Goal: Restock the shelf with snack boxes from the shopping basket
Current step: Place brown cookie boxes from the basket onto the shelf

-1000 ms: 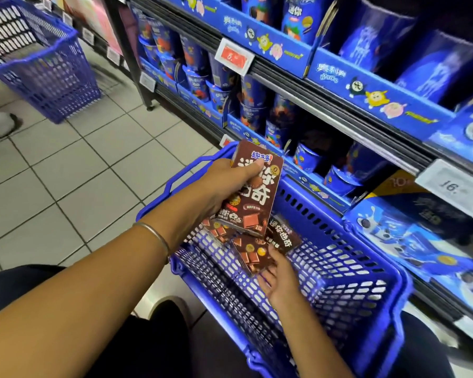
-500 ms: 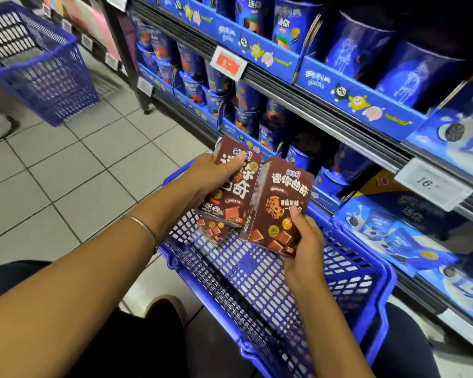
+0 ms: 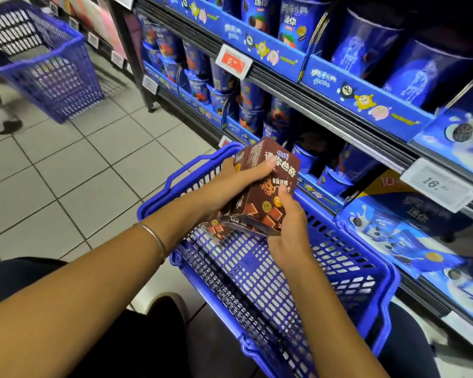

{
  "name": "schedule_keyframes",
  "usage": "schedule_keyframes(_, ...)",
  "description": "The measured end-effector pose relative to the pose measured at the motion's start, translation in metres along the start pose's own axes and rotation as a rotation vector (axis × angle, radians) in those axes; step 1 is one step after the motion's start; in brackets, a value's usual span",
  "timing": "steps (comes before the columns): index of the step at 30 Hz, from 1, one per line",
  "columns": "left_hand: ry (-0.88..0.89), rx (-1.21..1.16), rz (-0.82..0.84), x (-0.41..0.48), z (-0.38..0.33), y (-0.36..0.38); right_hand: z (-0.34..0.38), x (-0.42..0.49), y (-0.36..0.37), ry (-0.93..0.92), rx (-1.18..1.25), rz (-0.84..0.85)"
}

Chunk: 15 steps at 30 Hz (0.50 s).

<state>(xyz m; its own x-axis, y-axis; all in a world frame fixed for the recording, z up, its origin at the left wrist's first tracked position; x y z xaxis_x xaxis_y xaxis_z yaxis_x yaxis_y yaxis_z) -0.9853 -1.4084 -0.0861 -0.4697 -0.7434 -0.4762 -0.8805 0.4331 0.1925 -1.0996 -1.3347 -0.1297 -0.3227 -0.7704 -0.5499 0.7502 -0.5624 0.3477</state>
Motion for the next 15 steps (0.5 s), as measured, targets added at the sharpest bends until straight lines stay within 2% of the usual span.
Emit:
schedule_keyframes(4,-0.019,0.024,-0.076,0.002,0.0,-0.004,-0.002,0.006,0.004,-0.013,0.01,-0.009)
schedule_keyframes(8,0.023,-0.062,-0.173,0.003,-0.013,-0.011,-0.02,0.024,-0.002,0.029,0.189,-0.001)
schedule_keyframes(9,0.036,-0.068,-0.178,0.002,-0.017,-0.012,-0.032,0.032,-0.005,0.062,0.156,-0.041)
schedule_keyframes(11,0.053,-0.091,-0.176,0.001,-0.021,-0.015,-0.063,0.048,-0.011,0.204,-0.068,-0.104)
schedule_keyframes(13,0.04,-0.1,-0.21,-0.004,-0.021,-0.02,-0.096,0.057,-0.01,0.357,-0.286,-0.096)
schedule_keyframes(15,0.033,-0.064,-0.22,-0.008,-0.018,-0.027,-0.128,0.07,-0.004,0.424,-0.413,-0.062)
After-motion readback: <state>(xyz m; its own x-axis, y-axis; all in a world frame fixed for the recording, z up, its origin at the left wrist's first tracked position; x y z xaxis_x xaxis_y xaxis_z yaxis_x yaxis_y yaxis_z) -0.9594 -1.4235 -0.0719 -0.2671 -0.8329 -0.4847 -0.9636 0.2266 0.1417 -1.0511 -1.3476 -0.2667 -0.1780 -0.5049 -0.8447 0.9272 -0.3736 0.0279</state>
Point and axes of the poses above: each hand's wrist, its own x-axis towards the middle knuckle, its own y-axis out of the palm, z = x × y, the point moved 4 cm from there along x, towards the middle knuckle, and after that the axes turned 2 degrees about -x, right-handed, at the moved point
